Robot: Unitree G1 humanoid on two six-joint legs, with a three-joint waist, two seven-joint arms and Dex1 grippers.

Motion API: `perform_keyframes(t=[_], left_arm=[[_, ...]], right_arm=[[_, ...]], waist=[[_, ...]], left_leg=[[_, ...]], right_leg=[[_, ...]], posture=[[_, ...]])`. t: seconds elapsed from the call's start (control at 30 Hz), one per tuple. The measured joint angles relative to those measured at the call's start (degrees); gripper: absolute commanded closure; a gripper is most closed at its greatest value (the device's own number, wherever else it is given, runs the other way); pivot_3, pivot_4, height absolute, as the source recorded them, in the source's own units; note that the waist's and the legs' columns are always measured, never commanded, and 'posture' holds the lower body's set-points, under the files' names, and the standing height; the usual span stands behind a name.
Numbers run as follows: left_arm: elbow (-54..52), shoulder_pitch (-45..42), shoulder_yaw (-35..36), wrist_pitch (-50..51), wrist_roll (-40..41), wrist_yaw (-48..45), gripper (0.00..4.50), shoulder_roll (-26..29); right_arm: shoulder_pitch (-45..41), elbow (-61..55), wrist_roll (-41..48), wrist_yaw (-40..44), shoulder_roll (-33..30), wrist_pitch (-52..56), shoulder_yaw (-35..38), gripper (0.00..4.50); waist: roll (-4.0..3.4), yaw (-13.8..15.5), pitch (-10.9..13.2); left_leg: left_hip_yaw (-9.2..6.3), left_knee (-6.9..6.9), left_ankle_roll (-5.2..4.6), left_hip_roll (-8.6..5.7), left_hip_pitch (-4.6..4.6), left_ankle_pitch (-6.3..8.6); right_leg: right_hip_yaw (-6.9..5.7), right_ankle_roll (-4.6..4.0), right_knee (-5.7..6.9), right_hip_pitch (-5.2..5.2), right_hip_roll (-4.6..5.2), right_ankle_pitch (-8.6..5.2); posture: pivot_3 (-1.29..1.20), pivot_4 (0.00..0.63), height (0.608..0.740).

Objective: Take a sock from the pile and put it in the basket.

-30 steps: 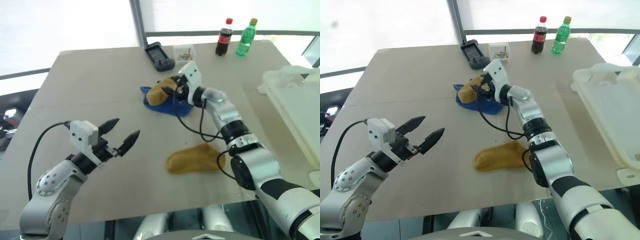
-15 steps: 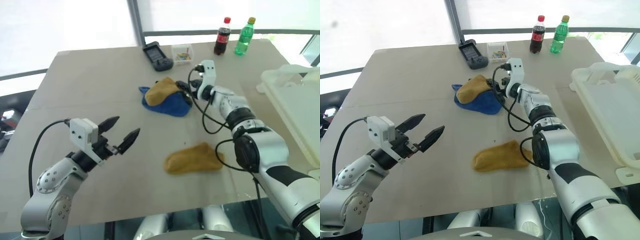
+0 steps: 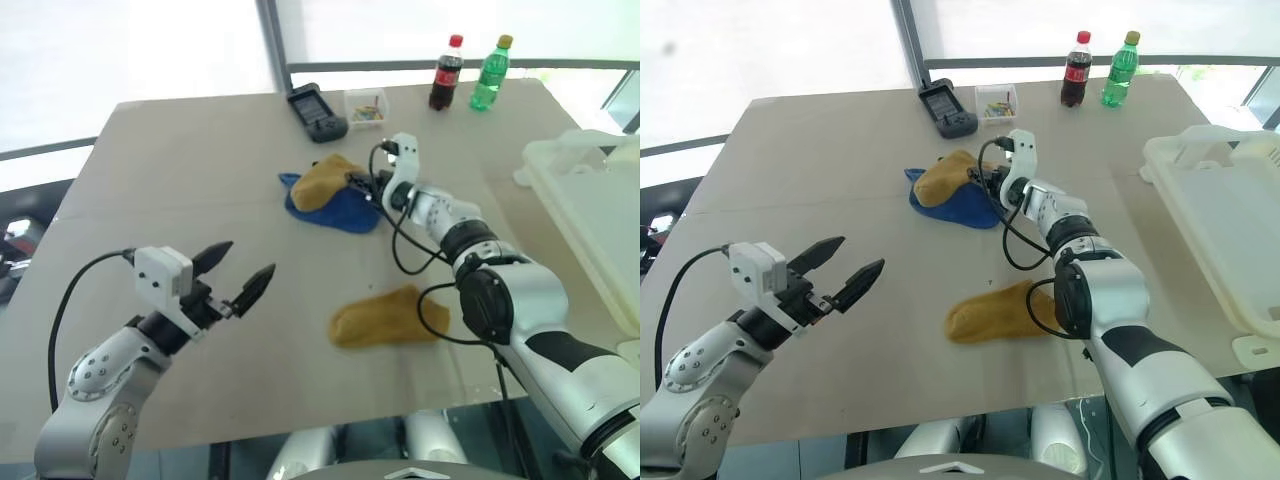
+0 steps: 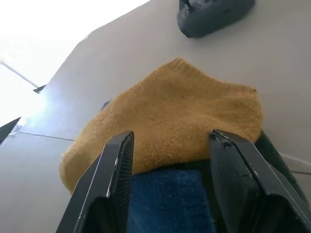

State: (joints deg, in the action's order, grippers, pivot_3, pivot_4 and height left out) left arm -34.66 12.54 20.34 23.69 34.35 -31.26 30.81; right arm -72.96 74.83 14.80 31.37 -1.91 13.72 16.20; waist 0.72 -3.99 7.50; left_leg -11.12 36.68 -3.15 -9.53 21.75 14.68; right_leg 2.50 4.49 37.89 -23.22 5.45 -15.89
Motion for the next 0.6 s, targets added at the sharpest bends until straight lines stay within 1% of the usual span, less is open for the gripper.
perform_keyframes(t=[0.03,0.07,0.1,0.13,0.2,0.23,0.3,0.33,0.4,0.47,0.5,0.53,0.6], left_arm=[[0.2,-0.6,-0.2,-0.2,-0.5,0.2,0.00,0.0],[0.7,-1.8,-0.5,-0.3,-1.3,0.7,0.00,-0.2],[1.5,-2.9,-0.9,-0.3,-1.8,1.4,0.00,-0.4],[2.6,-4.3,-1.4,-0.2,-2.6,2.4,0.00,-0.9],[6.5,-9.0,-3.4,1.3,-5.0,5.8,0.00,-1.7],[7.6,-10.3,-3.9,1.9,-5.4,6.6,0.00,-1.9],[10.4,-14.2,-5.5,3.5,-5.6,7.3,0.00,-2.4],[11.4,-15.5,-5.8,4.0,-5.6,7.3,0.00,-2.5],[15.8,-21.4,-7.7,5.7,-5.3,7.2,0.00,-3.4],[19.9,-26.2,-8.5,6.9,-4.9,6.7,0.00,-4.1],[21.0,-27.5,-8.7,7.1,-4.9,6.6,0.00,-4.2],[23.4,-30.1,-9.7,7.4,-4.9,6.2,0.00,-4.7],[29.1,-35.4,-10.8,8.3,-5.0,5.9,0.00,-6.4]], right_arm=[[0.1,-0.2,-0.7,0.9,-0.2,-0.7,-0.8,1.29],[0.3,-0.8,-1.4,2.1,-0.3,-1.4,-1.6,0.79],[0.7,-1.6,-1.8,3.1,-0.4,-1.6,-2.1,0.39],[1.4,-2.8,-2.1,4.0,-0.6,-2.0,-2.8,0.10],[5.0,-8.0,-3.6,5.8,-1.1,-3.9,-5.1,0.10],[6.5,-9.9,-4.1,6.0,-1.2,-4.3,-5.9,0.30],[12.0,-17.9,-5.0,6.9,-2.1,-4.9,-8.1,1.08],[14.4,-21.7,-5.1,7.2,-2.2,-4.4,-8.9,1.54],[24.3,-38.8,-4.1,8.0,-4.0,-0.6,-10.8,2.57],[31.8,-53.3,-3.0,8.3,-5.4,3.6,-12.4,3.58],[33.6,-57.0,-2.5,8.3,-5.8,5.0,-13.0,3.99],[36.3,-63.6,-2.1,8.1,-7.0,6.9,-13.6,4.04],[41.2,-74.7,-1.5,8.2,-10.4,9.5,-14.8,3.74]], waist=[[0.00,0.0,0.0],[-0.01,0.0,0.0],[-0.01,0.0,0.0],[0.00,0.1,0.0],[0.02,0.2,-0.1],[0.02,0.1,-0.1],[0.03,0.2,-0.1],[0.03,0.1,-0.1],[0.03,0.4,-0.1],[0.03,0.5,-0.1],[0.04,0.2,-0.1],[0.03,0.1,-0.1],[0.07,0.5,-0.1]], left_leg=[[0.00,0.01,0.00,0.00,0.00,0.00],[0.00,0.02,0.00,0.00,0.00,0.00],[0.00,0.04,0.00,0.00,0.00,0.00],[-0.01,0.07,0.00,0.00,0.00,0.00],[-0.06,0.18,0.00,-0.01,0.04,0.00],[-0.06,0.23,0.00,-0.02,0.06,0.00],[-0.13,0.34,0.00,-0.04,0.13,0.00],[-0.13,0.42,0.00,-0.05,0.19,0.00],[-0.28,0.53,0.00,-0.08,0.27,0.01],[-0.27,0.59,-0.01,-0.09,0.35,0.01],[-0.23,0.60,-0.01,-0.10,0.35,0.01],[-0.20,0.60,-0.01,-0.10,0.33,0.01],[-0.28,0.62,0.00,-0.11,0.30,0.01]], right_leg=[[0.00,0.00,0.00,0.00,0.00,0.00],[0.00,0.00,0.01,0.00,0.00,0.00],[-0.01,0.00,0.02,0.01,0.00,0.00],[-0.02,0.00,0.03,0.01,0.00,0.00],[-0.08,0.00,0.04,0.03,0.00,0.01],[-0.07,0.00,0.06,0.03,0.01,0.01],[-0.14,0.00,0.07,0.02,0.03,0.01],[-0.15,0.01,0.09,0.00,0.04,0.01],[-0.20,0.01,0.13,-0.02,0.08,0.01],[-0.22,0.01,0.12,-0.01,0.11,0.02],[-0.21,0.02,0.13,-0.02,0.11,0.02],[-0.18,0.03,0.13,-0.02,0.12,0.02],[-0.24,0.03,0.14,-0.02,0.11,0.02]], posture=[[0.00,0.150,0.740],[0.00,0.150,0.740],[0.00,0.150,0.740],[0.00,0.150,0.740],[0.00,0.150,0.740],[0.00,0.150,0.740],[0.00,0.150,0.740],[0.00,0.150,0.740],[0.00,0.150,0.740],[0.00,0.150,0.740],[0.00,0.150,0.740],[0.00,0.150,0.740],[0.00,0.150,0.740]])
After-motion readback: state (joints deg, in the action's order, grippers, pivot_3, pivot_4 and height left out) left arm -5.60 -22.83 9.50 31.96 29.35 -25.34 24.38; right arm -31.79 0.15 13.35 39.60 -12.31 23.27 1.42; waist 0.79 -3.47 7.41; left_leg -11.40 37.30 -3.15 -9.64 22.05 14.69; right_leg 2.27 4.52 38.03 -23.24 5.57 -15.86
